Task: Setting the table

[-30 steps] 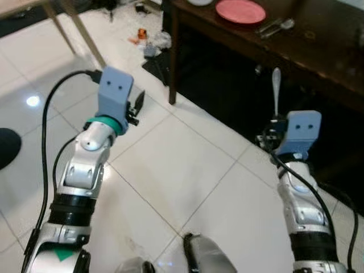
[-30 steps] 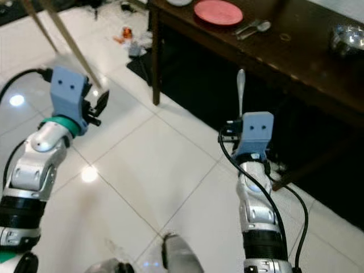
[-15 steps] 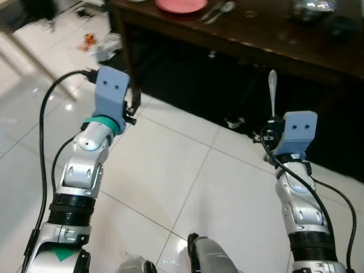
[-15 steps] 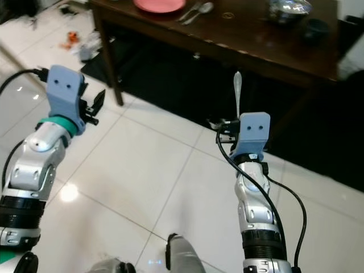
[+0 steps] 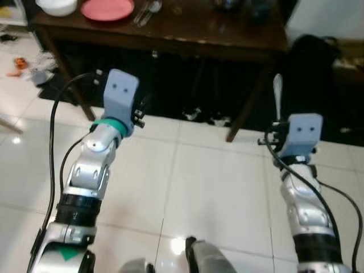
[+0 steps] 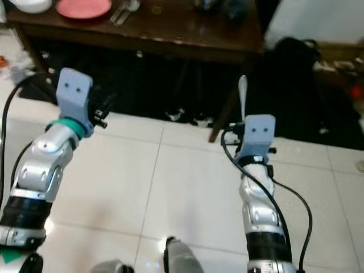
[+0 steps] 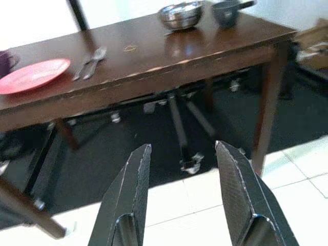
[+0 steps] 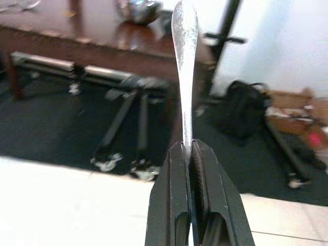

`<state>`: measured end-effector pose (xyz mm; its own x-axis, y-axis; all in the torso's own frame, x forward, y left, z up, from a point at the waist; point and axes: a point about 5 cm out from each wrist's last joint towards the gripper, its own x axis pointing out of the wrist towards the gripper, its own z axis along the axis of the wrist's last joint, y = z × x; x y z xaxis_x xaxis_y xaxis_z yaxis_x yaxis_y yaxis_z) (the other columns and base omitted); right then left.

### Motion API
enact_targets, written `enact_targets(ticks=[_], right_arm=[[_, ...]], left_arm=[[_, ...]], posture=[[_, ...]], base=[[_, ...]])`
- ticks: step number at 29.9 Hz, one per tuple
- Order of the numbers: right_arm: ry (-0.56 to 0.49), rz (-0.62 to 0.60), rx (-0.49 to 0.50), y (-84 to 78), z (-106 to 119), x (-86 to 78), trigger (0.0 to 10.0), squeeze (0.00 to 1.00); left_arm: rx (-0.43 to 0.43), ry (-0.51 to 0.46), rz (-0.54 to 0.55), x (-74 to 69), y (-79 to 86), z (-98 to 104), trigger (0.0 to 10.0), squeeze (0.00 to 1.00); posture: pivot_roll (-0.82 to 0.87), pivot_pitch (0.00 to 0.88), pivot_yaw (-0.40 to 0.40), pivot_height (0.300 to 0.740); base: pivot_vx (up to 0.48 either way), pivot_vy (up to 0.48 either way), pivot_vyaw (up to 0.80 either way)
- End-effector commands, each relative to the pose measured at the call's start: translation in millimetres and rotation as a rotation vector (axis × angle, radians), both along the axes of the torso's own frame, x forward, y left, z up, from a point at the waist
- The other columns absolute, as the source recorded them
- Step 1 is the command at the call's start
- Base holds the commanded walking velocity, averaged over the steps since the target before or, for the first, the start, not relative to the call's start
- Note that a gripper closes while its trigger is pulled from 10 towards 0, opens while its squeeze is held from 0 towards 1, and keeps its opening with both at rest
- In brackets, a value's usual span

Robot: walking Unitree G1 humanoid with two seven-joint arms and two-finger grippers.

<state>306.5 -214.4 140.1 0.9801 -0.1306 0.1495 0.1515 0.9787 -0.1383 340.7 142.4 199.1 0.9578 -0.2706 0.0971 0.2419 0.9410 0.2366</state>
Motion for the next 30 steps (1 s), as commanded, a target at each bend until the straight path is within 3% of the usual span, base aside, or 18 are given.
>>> enact_targets(ticks=[1, 21, 23, 30], right_arm=[[0.017, -0.006, 0.0, 0.1, -4.3, -2.3, 10.0, 0.0], [-0.02, -0.023, -0.01, -2.8, 8.0, 0.1, 10.0, 0.0], [-0.077, 0.012, 0.004, 2.4, 20.0, 1.1, 10.0, 0.0], [-0.11, 0.071, 0.02, 10.4, 28.0, 2.3, 10.0, 0.0]], left_arm=[[-0.006, 0.023, 0.014, -1.0, 4.0, -5.7, 10.0, 0.0], [0.005, -0.027, 0.004, -0.1, 2.7, 2.0, 10.0, 0.0], [0.009, -0.032, 0.015, 0.2, 3.1, 1.9, 10.0, 0.0], [0.008, -0.035, 0.025, 0.6, 3.5, 2.1, 10.0, 0.0]], posture=[[0.01, 0.07, 0.055, 0.74], [0.01, 0.069, 0.056, 0.74], [0.01, 0.069, 0.054, 0.74], [0.01, 0.069, 0.049, 0.74]], base=[[0.0, 0.0, -0.8], [0.043, 0.0, -0.8], [0.465, 0.0, 0.0], [0.465, 0.0, 0.0]])
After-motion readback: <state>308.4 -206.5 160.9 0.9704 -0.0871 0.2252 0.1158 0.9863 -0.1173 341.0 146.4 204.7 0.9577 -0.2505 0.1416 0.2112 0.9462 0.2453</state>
